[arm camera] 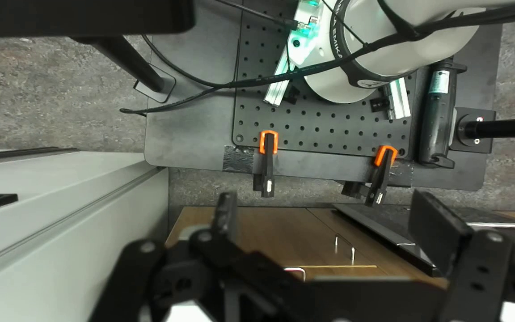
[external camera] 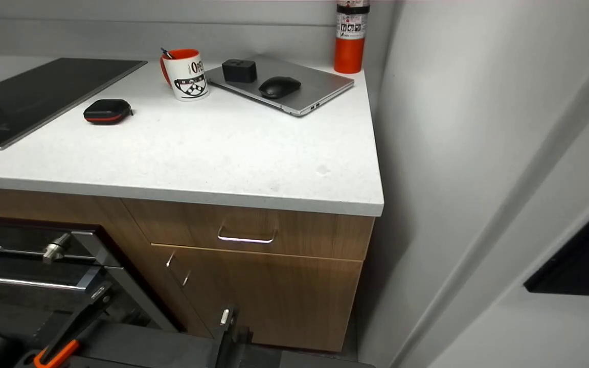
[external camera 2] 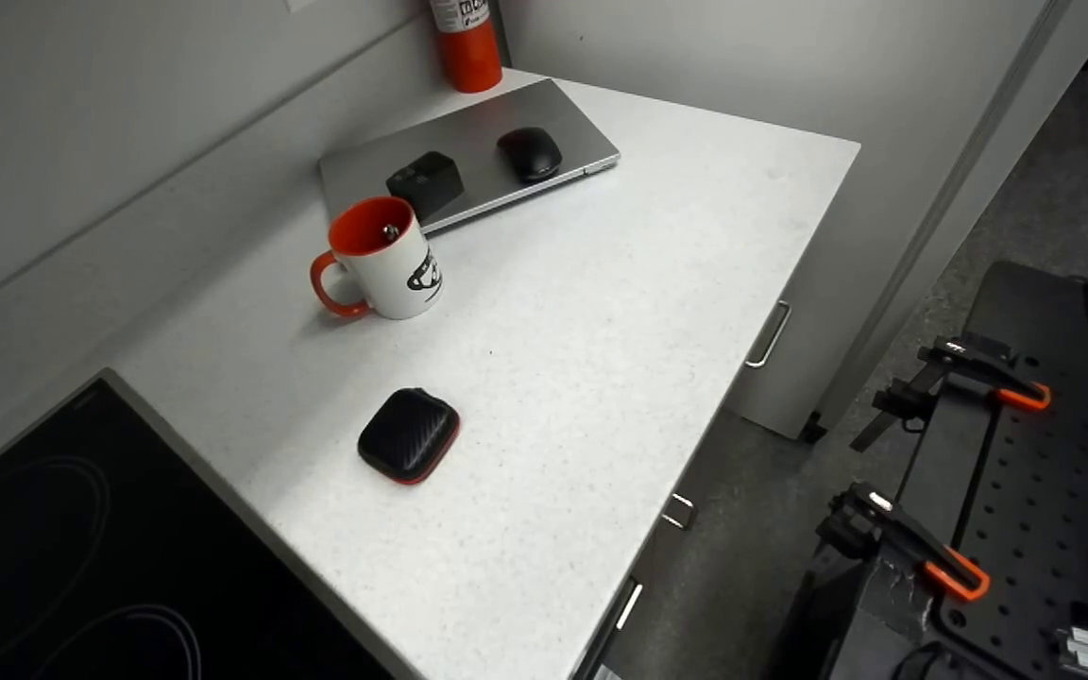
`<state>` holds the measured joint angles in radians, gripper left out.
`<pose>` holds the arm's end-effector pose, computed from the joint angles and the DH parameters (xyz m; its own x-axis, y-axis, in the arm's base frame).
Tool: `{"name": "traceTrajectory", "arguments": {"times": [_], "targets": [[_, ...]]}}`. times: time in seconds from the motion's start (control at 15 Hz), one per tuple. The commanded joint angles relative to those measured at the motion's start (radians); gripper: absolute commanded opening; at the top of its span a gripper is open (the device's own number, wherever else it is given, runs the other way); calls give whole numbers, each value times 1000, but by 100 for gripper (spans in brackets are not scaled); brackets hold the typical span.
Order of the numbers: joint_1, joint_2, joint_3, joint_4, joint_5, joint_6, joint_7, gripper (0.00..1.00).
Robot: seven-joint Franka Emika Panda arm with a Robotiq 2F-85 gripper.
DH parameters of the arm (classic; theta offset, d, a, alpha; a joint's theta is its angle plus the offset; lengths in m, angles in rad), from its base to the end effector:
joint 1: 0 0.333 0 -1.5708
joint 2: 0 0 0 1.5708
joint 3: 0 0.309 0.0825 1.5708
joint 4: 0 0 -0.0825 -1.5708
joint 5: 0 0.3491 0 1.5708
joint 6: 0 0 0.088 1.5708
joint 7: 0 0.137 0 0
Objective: Pick the marker from the cup and put it on the table
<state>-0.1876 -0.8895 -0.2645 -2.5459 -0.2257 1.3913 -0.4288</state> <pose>0.1826 -0.1370 0.4787 0.9602 0.1019 -0.2599 0.0791 -0.9922 -0.0968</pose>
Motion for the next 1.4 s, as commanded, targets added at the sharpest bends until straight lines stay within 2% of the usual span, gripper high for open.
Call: {"name": "traceTrajectory", "arguments": {"times": [0.0, 0.4, 0.8, 0.93, 1.0, 1.33], "targets": [[35, -6, -23, 4, -12, -8, 22, 100], [49, -8, -35, 6, 10, 19, 25, 100], [106, 60, 15, 32, 121, 306, 123, 100], [114, 105, 44, 56, 131, 310, 154, 100], [100, 48, 24, 16, 107, 298, 114, 100], [106, 97, 47, 40, 115, 301, 135, 100]]}}
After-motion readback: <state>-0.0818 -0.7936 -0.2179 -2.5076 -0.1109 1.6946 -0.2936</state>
